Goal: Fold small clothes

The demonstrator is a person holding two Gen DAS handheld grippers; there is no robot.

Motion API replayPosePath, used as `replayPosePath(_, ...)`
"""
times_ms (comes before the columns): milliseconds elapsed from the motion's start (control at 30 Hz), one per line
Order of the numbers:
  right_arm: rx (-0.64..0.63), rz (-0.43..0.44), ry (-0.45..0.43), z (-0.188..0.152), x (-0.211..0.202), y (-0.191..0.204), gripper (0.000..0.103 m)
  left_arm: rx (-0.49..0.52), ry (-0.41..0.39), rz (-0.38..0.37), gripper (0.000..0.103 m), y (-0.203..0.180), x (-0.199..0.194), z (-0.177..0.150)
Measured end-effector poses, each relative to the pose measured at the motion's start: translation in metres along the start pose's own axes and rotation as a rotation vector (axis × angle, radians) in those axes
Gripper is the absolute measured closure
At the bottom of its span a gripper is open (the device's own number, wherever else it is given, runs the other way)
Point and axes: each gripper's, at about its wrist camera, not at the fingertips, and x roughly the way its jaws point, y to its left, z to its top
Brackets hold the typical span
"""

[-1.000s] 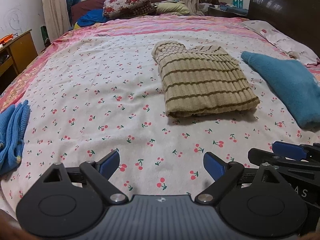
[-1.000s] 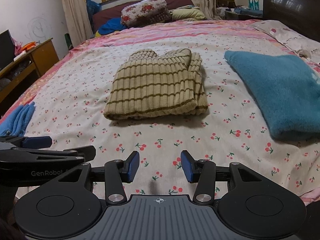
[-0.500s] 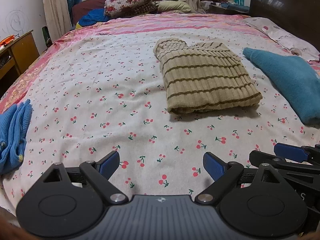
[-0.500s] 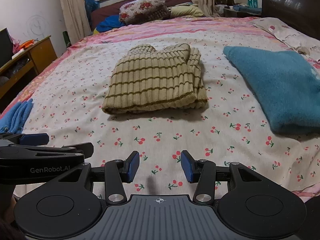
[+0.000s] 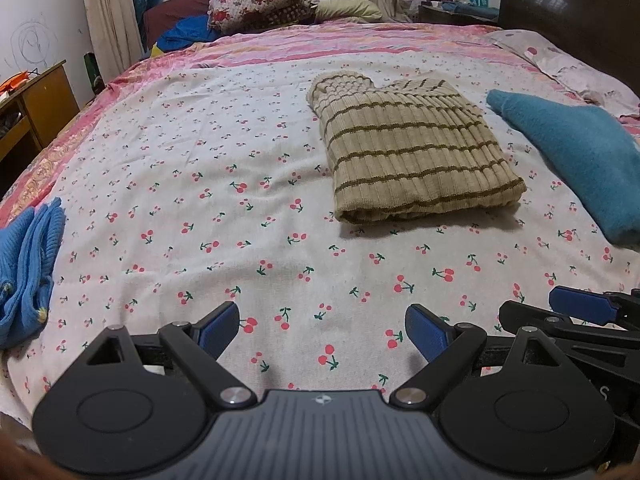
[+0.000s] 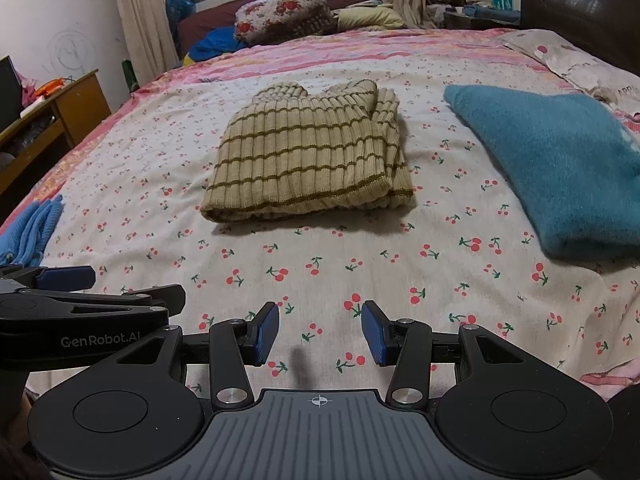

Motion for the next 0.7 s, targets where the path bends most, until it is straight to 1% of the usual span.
replayPosePath(700, 0.0, 0.0, 0.002, -0.0017, 0.0009, 0.0007, 0.058, -0.002, 0.006, -0.007, 0.011, 0.0001, 0.0003, -0.0027)
